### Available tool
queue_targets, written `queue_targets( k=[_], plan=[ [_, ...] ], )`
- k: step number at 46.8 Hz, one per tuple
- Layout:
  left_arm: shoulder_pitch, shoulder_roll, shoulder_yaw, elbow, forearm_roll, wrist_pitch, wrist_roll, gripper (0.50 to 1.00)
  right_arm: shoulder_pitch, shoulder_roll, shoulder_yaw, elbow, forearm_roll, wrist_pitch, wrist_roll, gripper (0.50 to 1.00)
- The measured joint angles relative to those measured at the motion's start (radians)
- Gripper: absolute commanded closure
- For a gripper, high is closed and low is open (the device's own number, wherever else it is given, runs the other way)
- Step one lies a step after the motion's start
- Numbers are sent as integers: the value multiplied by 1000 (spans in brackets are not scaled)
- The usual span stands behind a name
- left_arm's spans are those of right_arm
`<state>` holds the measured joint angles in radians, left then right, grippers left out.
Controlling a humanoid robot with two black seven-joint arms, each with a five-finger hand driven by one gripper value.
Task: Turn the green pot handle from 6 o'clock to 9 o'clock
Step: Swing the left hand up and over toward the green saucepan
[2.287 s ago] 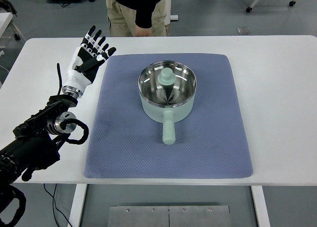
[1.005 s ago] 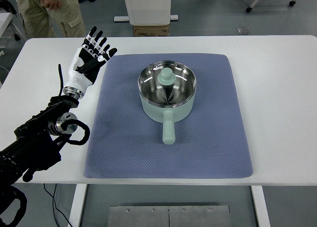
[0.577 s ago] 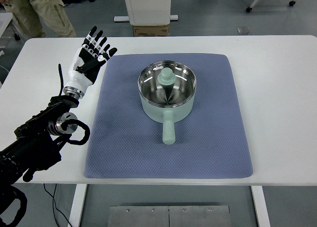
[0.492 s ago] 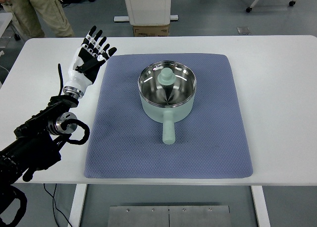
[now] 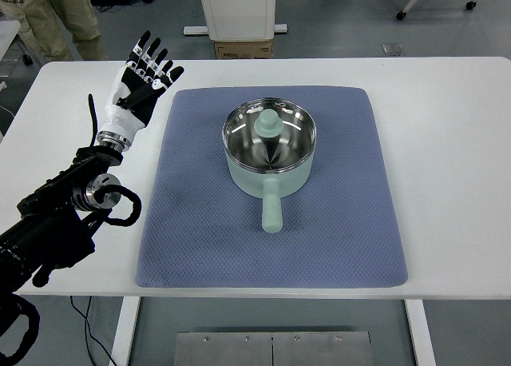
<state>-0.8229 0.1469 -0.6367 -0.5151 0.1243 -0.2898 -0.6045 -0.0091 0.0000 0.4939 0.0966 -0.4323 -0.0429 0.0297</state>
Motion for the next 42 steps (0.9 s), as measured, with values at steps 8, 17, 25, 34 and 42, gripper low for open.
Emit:
queue_targets(
  k=[8, 17, 25, 34, 42],
  plan=[
    [-9, 4, 0, -1, 1, -2, 0, 500, 0, 0, 0, 0, 0, 0, 1, 500],
    [-10, 33, -1, -61, 6, -5, 0, 500, 0, 0, 0, 0, 0, 0, 1, 500],
    [-7, 54, -1, -93, 9, -3, -1, 500, 0, 0, 0, 0, 0, 0, 1, 500],
    [-4, 106, 0, -197, 19, -6, 0, 500, 0, 0, 0, 0, 0, 0, 1, 500],
    [-1, 168, 2, -317, 82, -7, -2, 500, 0, 0, 0, 0, 0, 0, 1, 500]
  ],
)
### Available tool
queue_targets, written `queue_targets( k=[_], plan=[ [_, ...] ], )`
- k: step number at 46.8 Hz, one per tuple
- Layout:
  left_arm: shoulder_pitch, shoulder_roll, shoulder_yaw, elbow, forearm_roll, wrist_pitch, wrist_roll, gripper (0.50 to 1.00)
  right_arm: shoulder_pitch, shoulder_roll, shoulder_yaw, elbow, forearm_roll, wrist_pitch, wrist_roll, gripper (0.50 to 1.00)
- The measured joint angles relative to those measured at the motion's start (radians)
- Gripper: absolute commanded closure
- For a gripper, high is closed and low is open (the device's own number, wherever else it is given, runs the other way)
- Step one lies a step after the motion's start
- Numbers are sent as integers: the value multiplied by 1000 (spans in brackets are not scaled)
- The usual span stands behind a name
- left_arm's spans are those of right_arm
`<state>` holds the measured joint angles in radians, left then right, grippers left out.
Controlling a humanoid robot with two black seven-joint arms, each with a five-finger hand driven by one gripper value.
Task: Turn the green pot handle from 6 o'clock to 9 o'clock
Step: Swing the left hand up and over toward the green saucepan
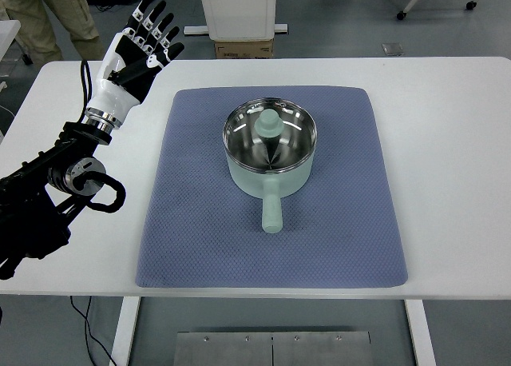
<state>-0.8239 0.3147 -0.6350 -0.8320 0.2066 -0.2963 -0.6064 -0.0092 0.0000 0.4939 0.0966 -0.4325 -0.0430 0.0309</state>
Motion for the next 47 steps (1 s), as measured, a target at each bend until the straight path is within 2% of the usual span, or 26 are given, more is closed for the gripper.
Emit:
queue_targets(
  k=[9, 20, 28, 35, 47],
  plan=[
    [0, 47, 0, -62, 150, 0, -5, 500, 0, 0, 0, 0, 0, 0, 0, 500],
    [-4, 69, 6, -84, 375, -7, -5, 500, 0, 0, 0, 0, 0, 0, 0, 500],
    [-8, 80, 11, -147, 405, -48, -4, 500, 0, 0, 0, 0, 0, 0, 0, 500],
    [-31, 116, 11, -195, 406, -50, -4, 500, 0, 0, 0, 0, 0, 0, -1, 500],
    [-47, 117, 12, -222, 488, -49, -4, 500, 0, 0, 0, 0, 0, 0, 0, 500]
  ],
)
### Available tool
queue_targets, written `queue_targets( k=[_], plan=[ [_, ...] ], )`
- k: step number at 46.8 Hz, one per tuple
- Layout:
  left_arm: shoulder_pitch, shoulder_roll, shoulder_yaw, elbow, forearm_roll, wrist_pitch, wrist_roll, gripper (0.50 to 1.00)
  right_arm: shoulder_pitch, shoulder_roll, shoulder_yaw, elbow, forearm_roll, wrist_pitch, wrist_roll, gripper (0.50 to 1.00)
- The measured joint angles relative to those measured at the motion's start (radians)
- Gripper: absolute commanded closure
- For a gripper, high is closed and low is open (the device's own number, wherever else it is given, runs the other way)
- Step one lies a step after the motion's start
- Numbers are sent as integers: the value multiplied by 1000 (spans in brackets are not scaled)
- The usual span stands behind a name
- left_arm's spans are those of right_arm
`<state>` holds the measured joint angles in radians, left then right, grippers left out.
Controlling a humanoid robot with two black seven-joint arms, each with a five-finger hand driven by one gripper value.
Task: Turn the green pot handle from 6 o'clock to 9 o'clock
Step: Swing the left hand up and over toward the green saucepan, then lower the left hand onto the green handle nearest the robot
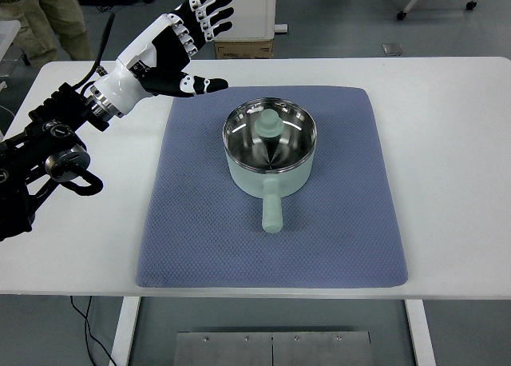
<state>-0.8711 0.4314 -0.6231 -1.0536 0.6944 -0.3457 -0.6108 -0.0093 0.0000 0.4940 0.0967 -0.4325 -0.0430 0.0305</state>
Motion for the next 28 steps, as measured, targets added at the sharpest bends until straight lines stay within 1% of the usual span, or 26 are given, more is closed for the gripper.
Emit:
queue_targets(
  k=[6, 10, 21, 28],
  plan=[
    [0, -6, 0, -1, 84, 0, 0, 500, 0, 0, 0, 0, 0, 0, 0, 500],
    [0, -6, 0, -21, 117, -1, 0, 500, 0, 0, 0, 0, 0, 0, 0, 500],
    [27, 9, 0, -143, 286, -1, 0, 500, 0, 0, 0, 0, 0, 0, 0, 500],
    [33, 55, 0, -243, 319, -3, 0, 500, 0, 0, 0, 0, 0, 0, 0, 500]
  ],
)
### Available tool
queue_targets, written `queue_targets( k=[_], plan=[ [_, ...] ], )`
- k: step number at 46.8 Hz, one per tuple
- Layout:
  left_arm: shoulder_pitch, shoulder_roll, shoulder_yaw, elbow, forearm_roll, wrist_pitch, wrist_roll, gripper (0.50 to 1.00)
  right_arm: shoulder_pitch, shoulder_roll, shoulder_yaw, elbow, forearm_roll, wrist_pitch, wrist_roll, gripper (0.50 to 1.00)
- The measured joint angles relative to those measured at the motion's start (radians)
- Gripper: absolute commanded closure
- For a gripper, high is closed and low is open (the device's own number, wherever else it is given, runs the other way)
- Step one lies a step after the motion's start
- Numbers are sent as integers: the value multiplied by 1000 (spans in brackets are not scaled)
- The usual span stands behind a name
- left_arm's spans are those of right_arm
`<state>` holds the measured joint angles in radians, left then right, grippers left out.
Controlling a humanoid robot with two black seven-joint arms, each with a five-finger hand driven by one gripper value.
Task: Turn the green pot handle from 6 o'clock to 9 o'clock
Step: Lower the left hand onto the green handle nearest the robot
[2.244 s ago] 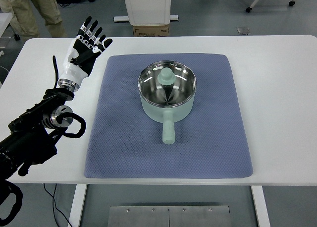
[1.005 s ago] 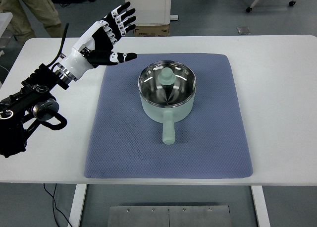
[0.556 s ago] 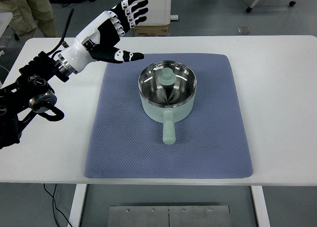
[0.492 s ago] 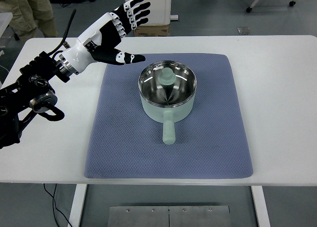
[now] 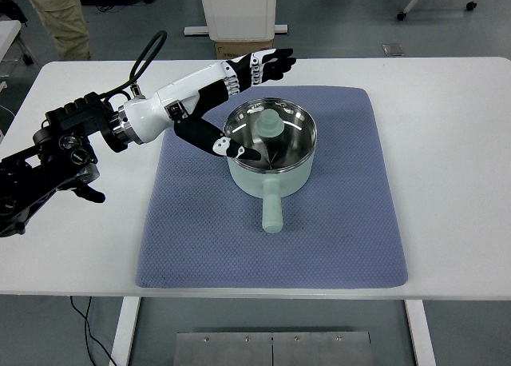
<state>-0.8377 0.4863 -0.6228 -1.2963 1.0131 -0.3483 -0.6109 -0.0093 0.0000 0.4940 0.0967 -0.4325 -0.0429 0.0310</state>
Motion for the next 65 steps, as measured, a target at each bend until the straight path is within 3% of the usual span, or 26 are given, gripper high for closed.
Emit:
queue_targets(
  k=[27, 65],
  plan=[
    [-27, 138, 84, -188, 267, -15, 0, 500, 0, 0, 0, 0, 0, 0, -1, 500],
    [-150, 92, 245, -228, 648, -11, 0, 500, 0, 0, 0, 0, 0, 0, 0, 500]
  ],
)
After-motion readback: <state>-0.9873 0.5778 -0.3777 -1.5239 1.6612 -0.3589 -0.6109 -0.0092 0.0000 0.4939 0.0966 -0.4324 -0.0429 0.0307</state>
